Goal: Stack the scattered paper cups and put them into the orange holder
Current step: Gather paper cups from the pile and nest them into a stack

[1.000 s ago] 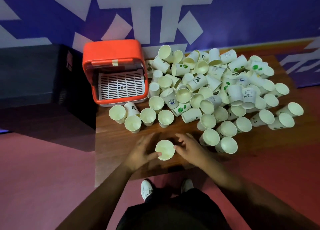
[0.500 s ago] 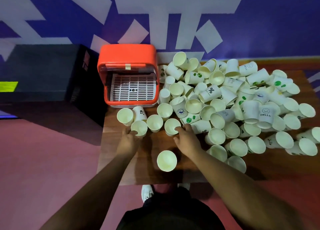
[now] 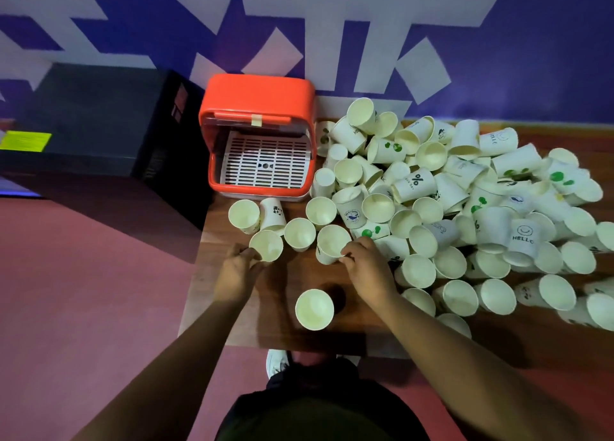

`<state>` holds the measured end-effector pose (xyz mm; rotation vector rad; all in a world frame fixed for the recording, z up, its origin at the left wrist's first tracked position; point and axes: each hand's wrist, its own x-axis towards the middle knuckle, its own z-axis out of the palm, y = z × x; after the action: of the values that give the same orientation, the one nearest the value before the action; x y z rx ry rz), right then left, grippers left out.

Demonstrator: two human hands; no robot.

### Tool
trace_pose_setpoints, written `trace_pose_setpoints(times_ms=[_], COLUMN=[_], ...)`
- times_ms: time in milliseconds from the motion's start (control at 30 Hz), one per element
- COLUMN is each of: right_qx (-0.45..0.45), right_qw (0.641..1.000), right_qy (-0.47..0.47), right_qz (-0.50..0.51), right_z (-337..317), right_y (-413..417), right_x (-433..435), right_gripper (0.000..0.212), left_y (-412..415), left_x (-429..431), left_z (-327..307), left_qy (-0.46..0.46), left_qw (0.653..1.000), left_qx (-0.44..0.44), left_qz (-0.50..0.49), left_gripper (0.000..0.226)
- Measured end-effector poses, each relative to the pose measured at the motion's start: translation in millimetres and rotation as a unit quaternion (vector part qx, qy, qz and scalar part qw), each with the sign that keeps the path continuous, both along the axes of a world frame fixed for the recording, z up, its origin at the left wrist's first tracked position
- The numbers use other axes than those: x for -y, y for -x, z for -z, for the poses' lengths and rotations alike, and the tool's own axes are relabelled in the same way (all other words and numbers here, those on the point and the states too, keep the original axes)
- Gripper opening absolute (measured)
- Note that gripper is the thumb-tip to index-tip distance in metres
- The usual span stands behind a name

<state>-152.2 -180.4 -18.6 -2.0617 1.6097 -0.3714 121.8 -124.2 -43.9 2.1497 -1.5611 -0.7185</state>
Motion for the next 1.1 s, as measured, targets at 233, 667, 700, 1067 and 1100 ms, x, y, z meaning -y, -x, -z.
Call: trace_pose_setpoints(times_ms=[233, 667, 700, 1067, 1100], right_qx=[0.143, 0.03, 0.007, -0.006, 0.031], right_qw=[0.984, 0.983, 0.984, 0.991, 0.988], right_qy=[-0.083, -0.177, -0.174, -0.133, -0.149], right_qz=[0.069, -0.028, -0.033, -0.011, 0.01], right_z=[-70.7, -81.6, -75.9, -30.0, -34.6], right_y=[-1.9, -21.6, -23.0, -34.0, -30.5], right_x=[-9.4, -72.8, -76.8, -103.5, -101.5], right_gripper=[0.013, 0.09, 0.092, 0.098, 0.093], left_y=[-0.4, -4.7, -4.2, 7.8, 10.3], left_x=[-15.3, -18.7, -19.9, -35.0, -35.8], left_z=[-13.8, -38.7, -41.9, -60.0, -60.2], left_qy=[0.04, 0.102, 0.102, 0.053, 0.047], left_qw=[0.995, 0.949, 0.943, 0.906, 0.906], left_qx=[-0.086, -0.294, -0.314, -0.416, -0.414], left_qz=[-0.027, -0.042, -0.042, 0.057, 0.072], left_gripper=[0.013, 0.01, 0.014, 0.069, 0.069])
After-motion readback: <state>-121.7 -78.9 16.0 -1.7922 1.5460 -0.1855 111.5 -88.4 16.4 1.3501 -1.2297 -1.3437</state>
